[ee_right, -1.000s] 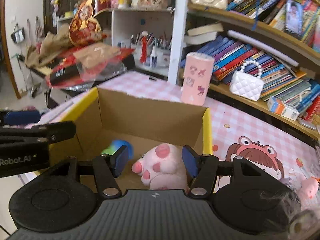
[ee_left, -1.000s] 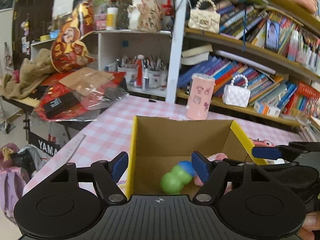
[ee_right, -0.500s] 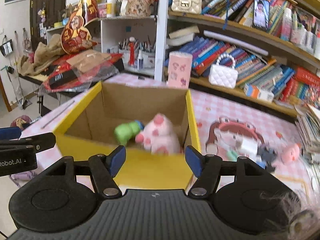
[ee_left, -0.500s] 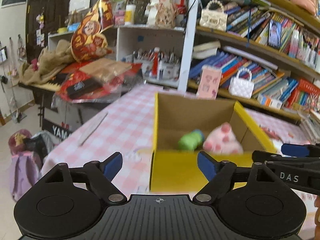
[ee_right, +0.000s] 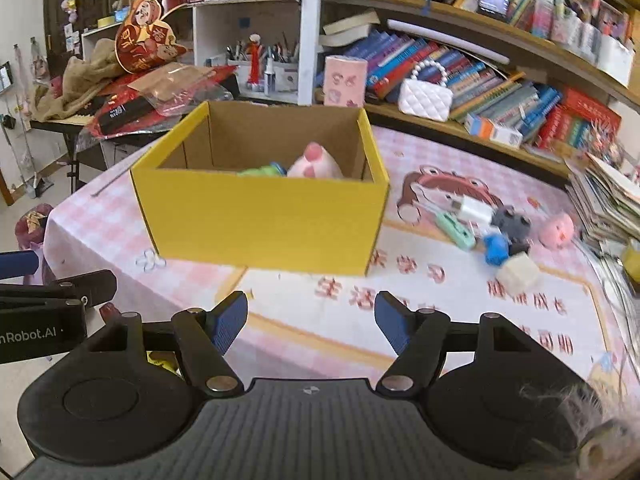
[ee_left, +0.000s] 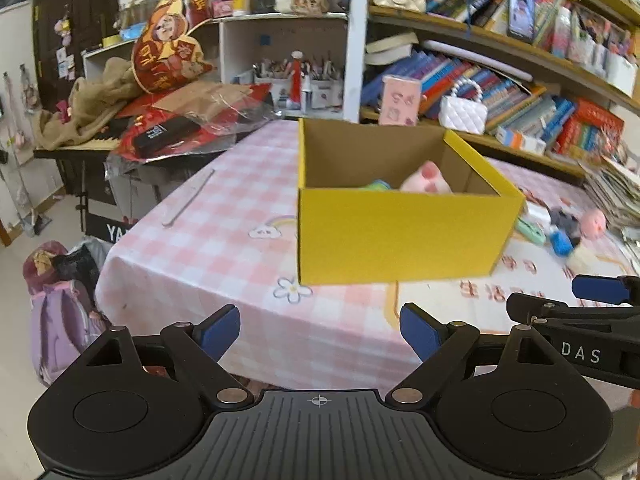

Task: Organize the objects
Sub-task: 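Move both tools back toward the remaining toys on the table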

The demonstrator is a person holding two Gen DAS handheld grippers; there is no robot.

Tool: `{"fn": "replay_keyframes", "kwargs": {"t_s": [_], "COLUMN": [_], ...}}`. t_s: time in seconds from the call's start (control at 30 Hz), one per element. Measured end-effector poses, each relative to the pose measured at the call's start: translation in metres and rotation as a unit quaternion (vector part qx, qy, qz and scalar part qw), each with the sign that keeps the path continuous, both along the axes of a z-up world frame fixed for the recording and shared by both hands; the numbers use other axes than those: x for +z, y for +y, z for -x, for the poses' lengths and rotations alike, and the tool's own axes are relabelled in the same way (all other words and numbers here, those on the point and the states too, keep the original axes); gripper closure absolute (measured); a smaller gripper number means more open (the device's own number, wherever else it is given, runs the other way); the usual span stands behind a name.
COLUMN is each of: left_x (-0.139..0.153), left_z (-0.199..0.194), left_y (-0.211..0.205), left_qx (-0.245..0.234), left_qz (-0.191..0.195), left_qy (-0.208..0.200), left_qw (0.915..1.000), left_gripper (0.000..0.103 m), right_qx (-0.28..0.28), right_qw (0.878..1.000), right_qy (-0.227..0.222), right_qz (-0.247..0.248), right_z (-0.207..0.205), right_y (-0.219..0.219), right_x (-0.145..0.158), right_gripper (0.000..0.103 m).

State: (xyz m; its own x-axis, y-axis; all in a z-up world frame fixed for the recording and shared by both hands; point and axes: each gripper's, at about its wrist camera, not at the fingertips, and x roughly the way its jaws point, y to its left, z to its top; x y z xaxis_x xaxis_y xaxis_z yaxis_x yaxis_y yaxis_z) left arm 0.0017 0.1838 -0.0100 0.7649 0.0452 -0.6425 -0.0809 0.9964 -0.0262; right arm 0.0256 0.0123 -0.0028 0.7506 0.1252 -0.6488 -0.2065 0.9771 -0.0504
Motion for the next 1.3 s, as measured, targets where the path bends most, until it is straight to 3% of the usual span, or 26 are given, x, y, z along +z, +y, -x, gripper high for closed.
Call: {"fn": "replay_keyframes", "kwargs": {"t_s": [0.27,0.57,0.93,1.3], "left_x": [-0.004,-0.01,-0.009,-0.011], "left_z": [0.016,0.026,0.021,0.005], "left_y": [-0.016,-0.04,-0.082,-0.137], "left_qx": [-0.033,-0.082,-0.151,-0.212], "left_qz": [-0.019,-0.015,-0.006,-0.008], "left_qy": [0.011,0.027,0.021,0.024], "left_qw": [0.9992,0.9961,0.9884,0.9769], "left_gripper": [0.013,0.013,0.013,0.011], "right_qx": [-0.033,-0.091,-0.165,-0.232], "right_qw": [0.999,0.996,0.986,0.972], "right_qy": [0.005,0.022,0.031,0.036], "right_qz": [-0.001,0.004,0.013,0.009], "right_z": [0.029,0.055,0.071,0.075], "right_y": [-0.013,-0.038,-0.081,-0.134], "right_x": [-0.005,-0.011,-0.012,-0.014], "right_gripper": [0.029,0.023,0.013,0.012]}}
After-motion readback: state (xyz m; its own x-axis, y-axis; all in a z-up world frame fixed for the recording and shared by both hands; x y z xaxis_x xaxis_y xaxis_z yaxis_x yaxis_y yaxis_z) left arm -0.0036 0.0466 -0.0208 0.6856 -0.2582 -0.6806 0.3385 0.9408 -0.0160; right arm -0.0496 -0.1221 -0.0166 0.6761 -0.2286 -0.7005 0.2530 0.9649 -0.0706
